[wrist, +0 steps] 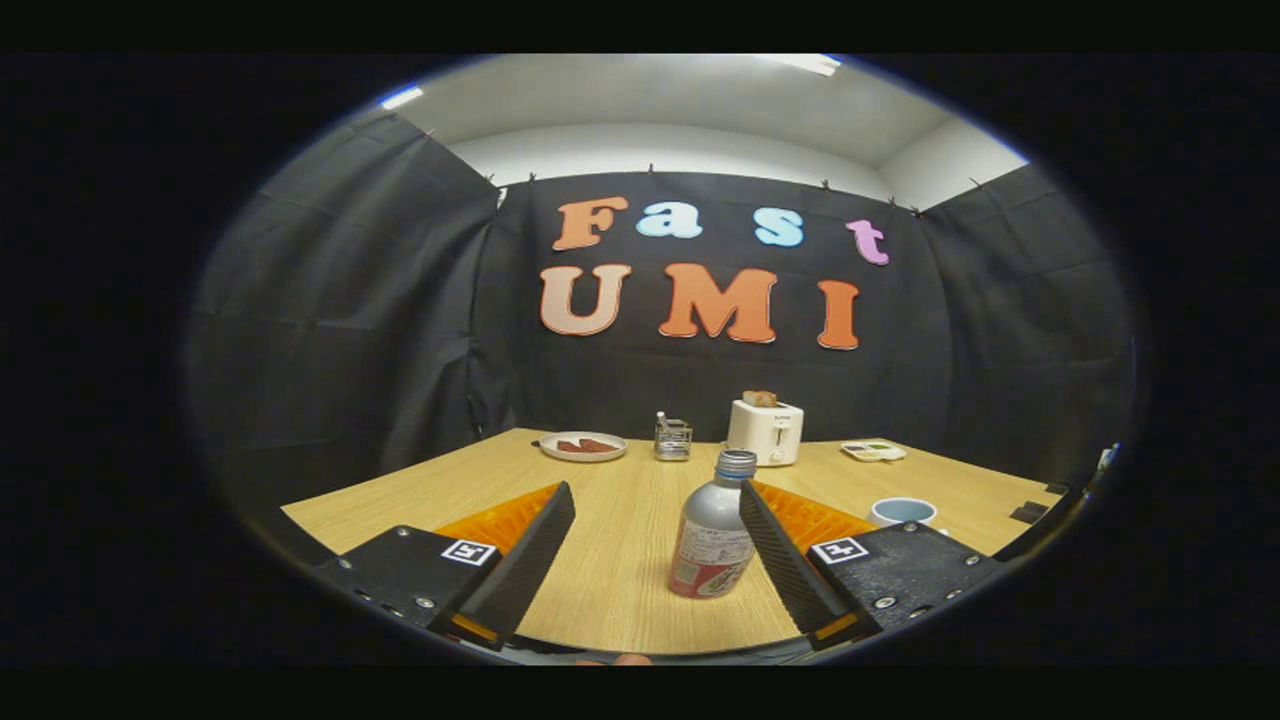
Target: Take the bottle from table, then pour the juice into the cup, finally place the bottle on the coaster
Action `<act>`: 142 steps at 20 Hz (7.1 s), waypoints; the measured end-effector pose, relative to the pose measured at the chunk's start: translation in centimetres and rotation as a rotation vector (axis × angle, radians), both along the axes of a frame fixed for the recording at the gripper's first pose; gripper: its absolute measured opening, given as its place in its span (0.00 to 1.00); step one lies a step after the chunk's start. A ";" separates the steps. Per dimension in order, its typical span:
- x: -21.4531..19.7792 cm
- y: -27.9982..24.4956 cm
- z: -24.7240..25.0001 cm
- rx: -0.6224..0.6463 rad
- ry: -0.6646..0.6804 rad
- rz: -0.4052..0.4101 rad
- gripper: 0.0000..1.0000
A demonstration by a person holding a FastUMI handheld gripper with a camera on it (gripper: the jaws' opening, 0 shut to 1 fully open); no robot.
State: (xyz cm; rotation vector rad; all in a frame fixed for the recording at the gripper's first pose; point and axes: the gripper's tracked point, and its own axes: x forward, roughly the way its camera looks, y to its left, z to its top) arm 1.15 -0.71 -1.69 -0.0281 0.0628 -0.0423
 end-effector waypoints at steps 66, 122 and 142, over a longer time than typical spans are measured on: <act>6.9 -6.8 -8.1 0.717 0.219 -0.220 0.76; 11.4 -12.7 -3.8 1.879 0.015 -0.515 0.76; 11.6 -13.3 -3.5 2.081 -0.017 -0.539 0.76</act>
